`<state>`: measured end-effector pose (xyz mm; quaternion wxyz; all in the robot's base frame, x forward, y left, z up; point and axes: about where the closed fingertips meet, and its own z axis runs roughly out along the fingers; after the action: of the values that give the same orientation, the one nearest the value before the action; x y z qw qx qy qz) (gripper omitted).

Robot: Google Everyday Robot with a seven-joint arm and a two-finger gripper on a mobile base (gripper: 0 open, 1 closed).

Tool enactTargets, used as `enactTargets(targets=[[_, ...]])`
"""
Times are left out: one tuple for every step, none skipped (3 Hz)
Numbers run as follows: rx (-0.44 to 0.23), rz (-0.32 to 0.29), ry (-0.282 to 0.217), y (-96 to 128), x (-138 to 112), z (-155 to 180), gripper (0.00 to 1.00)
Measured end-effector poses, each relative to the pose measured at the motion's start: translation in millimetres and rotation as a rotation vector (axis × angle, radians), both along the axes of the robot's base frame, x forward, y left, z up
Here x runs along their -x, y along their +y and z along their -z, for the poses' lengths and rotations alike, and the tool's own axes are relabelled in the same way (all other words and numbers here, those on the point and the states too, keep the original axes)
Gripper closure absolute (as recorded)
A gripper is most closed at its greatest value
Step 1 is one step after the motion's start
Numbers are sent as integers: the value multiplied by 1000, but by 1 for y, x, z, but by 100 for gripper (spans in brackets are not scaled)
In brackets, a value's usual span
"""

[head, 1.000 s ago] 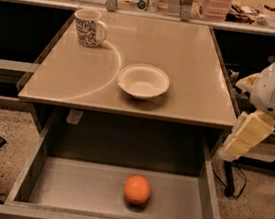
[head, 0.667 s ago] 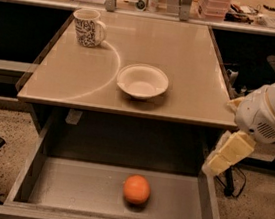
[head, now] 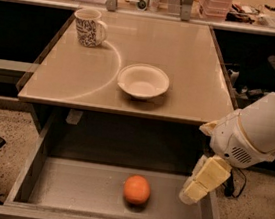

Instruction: Pick orange from top drawer and place on counter

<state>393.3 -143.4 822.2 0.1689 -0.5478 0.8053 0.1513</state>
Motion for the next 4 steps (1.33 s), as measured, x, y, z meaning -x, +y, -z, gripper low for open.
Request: enactTargets(targets=[[-50, 84, 4, 17, 7, 11, 0], [-3, 133, 7, 62, 18, 58, 0], [23, 210, 22, 57, 23, 87, 0], [22, 211, 22, 57, 23, 87, 0]])
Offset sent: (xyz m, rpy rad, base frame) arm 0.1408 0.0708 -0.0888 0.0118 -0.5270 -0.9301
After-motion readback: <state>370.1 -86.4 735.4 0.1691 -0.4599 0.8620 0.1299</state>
